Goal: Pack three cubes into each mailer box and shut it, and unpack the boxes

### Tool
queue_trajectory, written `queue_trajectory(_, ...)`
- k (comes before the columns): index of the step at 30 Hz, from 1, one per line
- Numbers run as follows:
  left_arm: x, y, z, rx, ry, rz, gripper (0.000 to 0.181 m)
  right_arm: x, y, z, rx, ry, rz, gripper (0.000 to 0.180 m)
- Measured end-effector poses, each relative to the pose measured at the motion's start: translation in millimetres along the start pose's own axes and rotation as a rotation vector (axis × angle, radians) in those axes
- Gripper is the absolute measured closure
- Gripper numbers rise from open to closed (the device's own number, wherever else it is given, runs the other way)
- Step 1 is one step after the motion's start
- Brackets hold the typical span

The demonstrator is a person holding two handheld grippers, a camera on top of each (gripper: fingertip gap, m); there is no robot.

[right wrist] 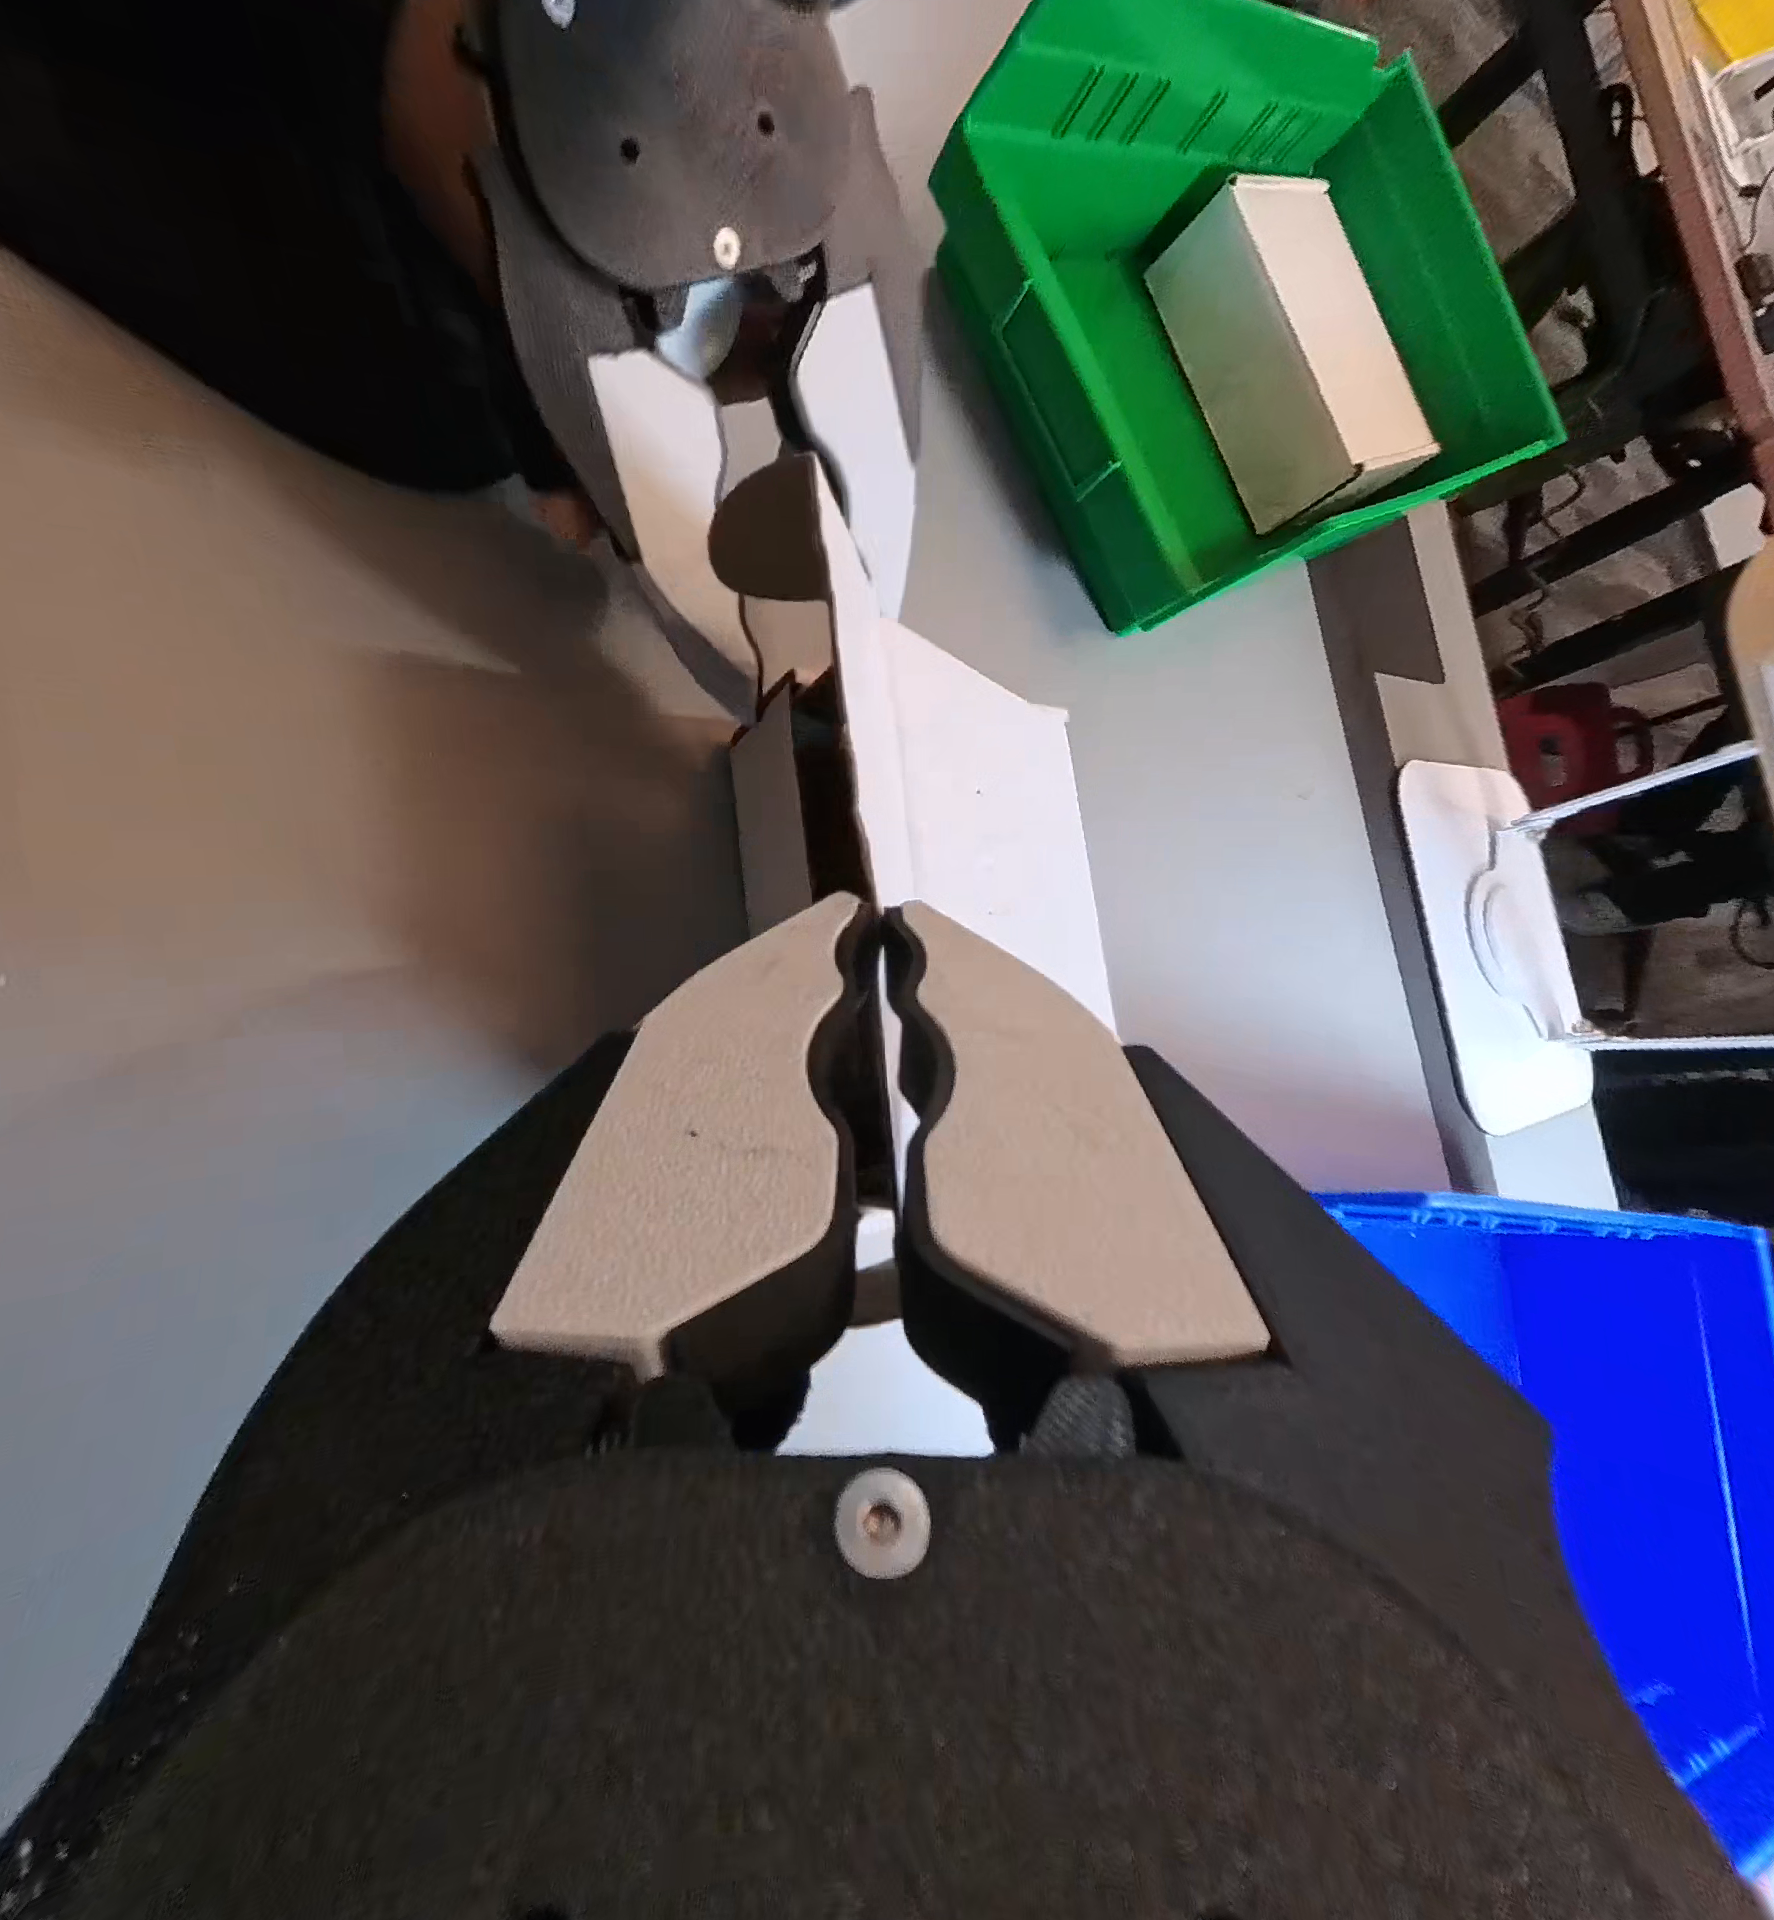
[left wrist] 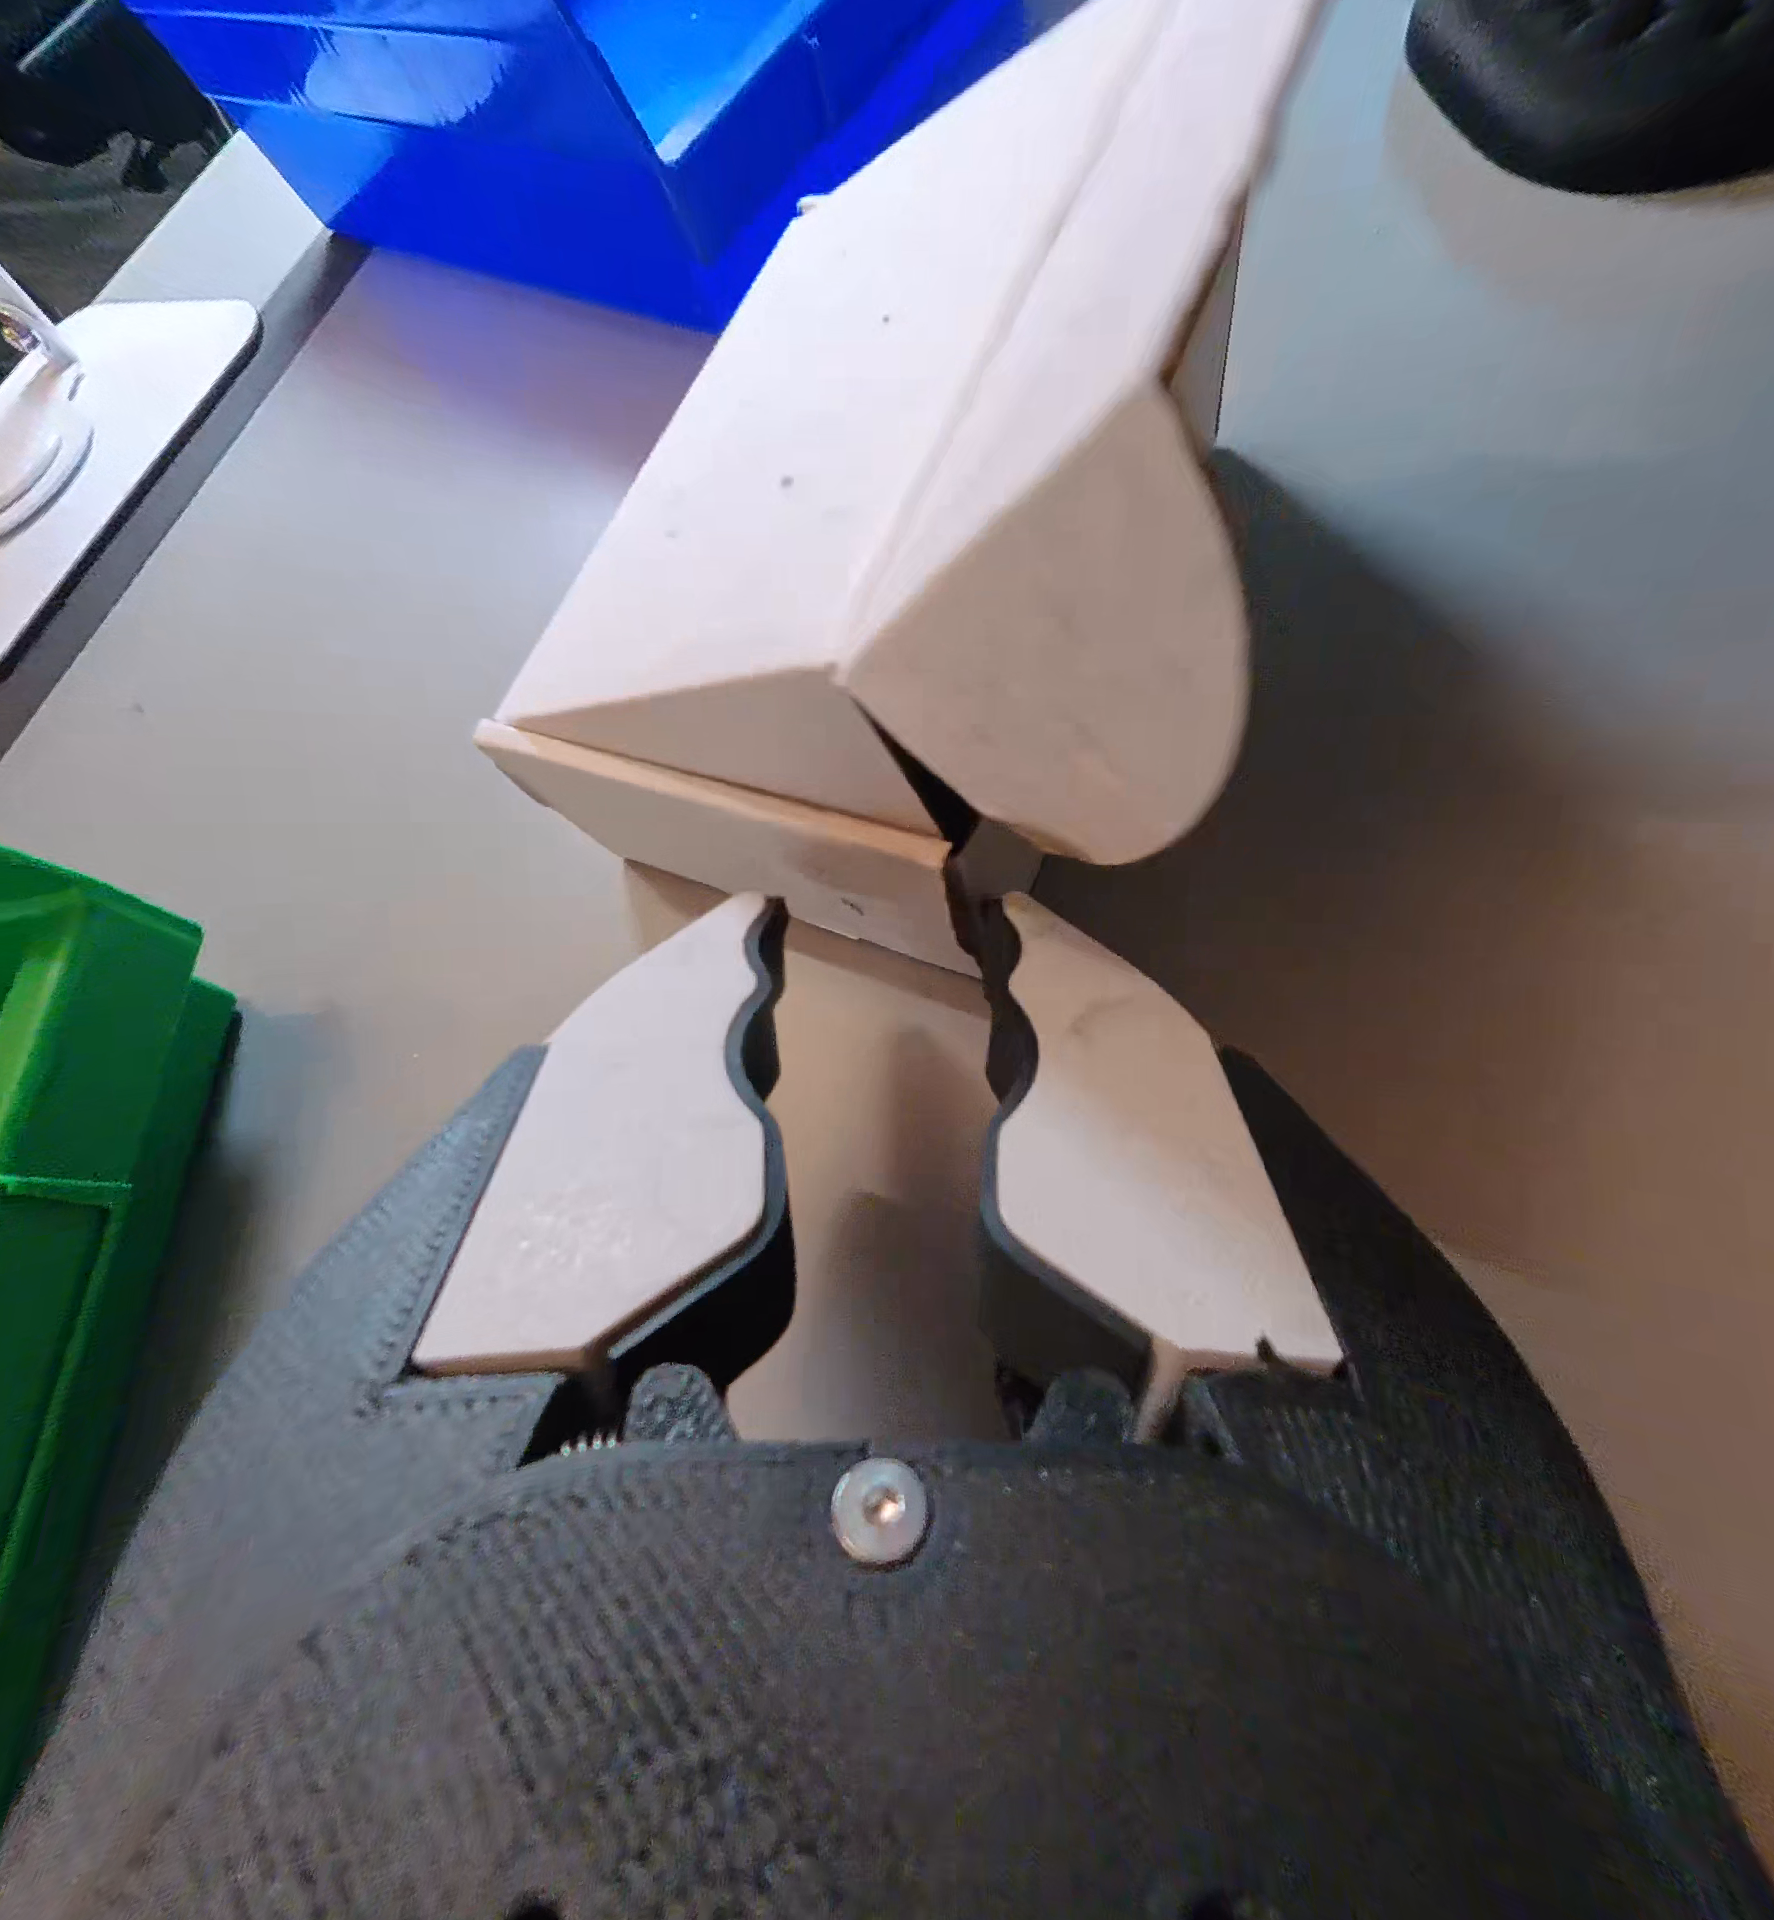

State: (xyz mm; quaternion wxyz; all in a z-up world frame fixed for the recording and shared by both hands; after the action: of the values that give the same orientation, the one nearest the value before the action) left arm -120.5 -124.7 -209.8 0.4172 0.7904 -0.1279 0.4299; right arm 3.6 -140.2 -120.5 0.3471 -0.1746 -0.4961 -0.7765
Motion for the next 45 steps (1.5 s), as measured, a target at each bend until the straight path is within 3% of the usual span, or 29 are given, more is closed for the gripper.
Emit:
queue_trajectory(1, 0.2, -1.0, 0.9, 0.007, -0.016, -0.003, 0.15, 1.7, 0.7, 3.4, 0.005, -0.009, 0.006, 0.178)
queue_trajectory(3, 1.6, -2.3, 4.0, 0.019, -0.058, 0.008, 0.158, 4.7, 2.0, 10.8, 0.023, -0.04, 0.02, 0.178)
queue_trajectory(23, 2.0, -7.0, -1.8, 0.156, -0.172, 0.013, 0.164, 19.0, 3.3, 101.5, 0.255, -0.334, -0.009, 0.177)
queue_trajectory(33, 33.8, 8.3, -20.4, 0.228, -0.218, 0.189, 0.139, 16.0, -7.0, 117.7, 0.285, -0.353, -0.057, 0.177)
queue_trajectory(38, 56.2, 18.5, -22.7, 0.243, -0.266, 0.278, 0.145, 22.8, -5.3, 108.7, 0.312, -0.345, -0.023, 0.178)
queue_trajectory(42, 43.5, 7.9, -21.4, 0.229, -0.326, 0.161, 0.144, 28.5, -3.1, 101.8, 0.317, -0.329, -0.005, 0.178)
queue_trajectory(45, 19.8, -6.4, -5.7, 0.111, -0.369, -0.005, 0.146, 29.1, -3.9, 101.3, 0.314, -0.323, -0.01, 0.178)
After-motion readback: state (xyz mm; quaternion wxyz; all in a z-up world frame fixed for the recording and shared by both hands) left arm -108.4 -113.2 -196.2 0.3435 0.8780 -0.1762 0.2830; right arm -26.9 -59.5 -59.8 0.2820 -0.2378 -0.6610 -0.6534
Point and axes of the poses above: each gripper's, where its closed fingertips meet, y back along the fingers, x out of its top, z = x × y across the jaws, the point moved 3 cm from there along y, back along the fingers, and after that the axes turned 4 degrees about x, right-handed, at the moved point
